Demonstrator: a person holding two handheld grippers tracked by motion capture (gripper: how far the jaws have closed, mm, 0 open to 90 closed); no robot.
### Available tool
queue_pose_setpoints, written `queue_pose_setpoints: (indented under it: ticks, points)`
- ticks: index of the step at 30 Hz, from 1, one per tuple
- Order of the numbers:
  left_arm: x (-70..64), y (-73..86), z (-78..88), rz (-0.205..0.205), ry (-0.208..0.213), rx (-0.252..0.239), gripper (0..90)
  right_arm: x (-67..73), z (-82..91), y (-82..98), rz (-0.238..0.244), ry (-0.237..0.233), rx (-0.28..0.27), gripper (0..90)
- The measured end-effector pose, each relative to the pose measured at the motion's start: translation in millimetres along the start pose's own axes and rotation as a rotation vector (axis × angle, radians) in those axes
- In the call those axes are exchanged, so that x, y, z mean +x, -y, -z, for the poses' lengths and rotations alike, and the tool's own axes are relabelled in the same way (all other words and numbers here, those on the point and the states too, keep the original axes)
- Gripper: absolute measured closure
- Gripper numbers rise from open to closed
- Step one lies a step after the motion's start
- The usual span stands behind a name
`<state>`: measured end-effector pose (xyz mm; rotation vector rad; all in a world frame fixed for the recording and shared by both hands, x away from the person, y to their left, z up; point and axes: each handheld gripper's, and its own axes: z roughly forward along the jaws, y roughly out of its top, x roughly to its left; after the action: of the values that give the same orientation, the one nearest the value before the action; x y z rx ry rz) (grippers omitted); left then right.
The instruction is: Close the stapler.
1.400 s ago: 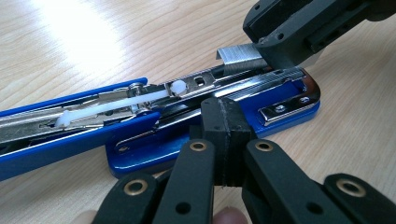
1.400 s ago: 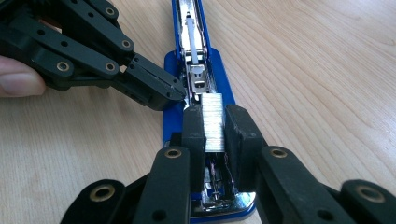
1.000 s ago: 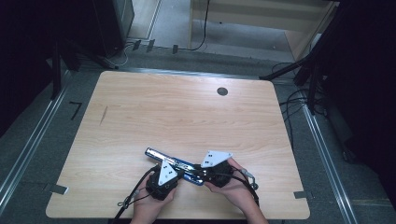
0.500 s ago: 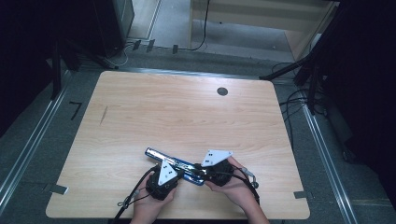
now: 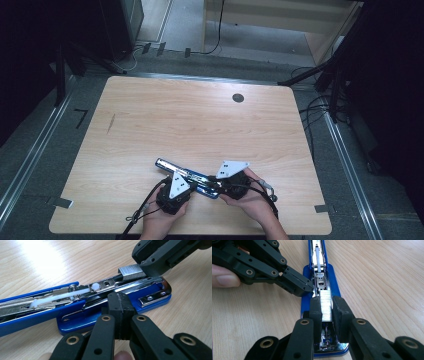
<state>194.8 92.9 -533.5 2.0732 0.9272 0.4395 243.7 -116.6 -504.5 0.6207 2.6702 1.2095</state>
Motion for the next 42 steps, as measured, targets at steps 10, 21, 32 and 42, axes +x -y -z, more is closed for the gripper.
queue_pose_setpoints:
  ticks: [10, 21, 32, 42]
  points:
    - [0.1, 0.0, 0.0, -0.001, 0.000, 0.000, 90.0, -0.5, 0.4, -0.3, -0.007, -0.005, 0.005, 79.7]
    - [0.1, -0.1, 0.1, -0.001, 0.000, 0.001, 90.0, 0.3, 0.9, -1.2, 0.001, -0.012, 0.014, 79.6]
    - [0.1, 0.0, 0.0, -0.001, 0.000, 0.000, 90.0, -0.3, 2.0, -1.4, 0.008, -0.013, 0.025, 79.6]
    - [0.0, 0.0, 0.0, -0.001, -0.001, 0.000, 90.0, -0.5, 1.9, -1.4, 0.007, -0.019, 0.025, 79.6]
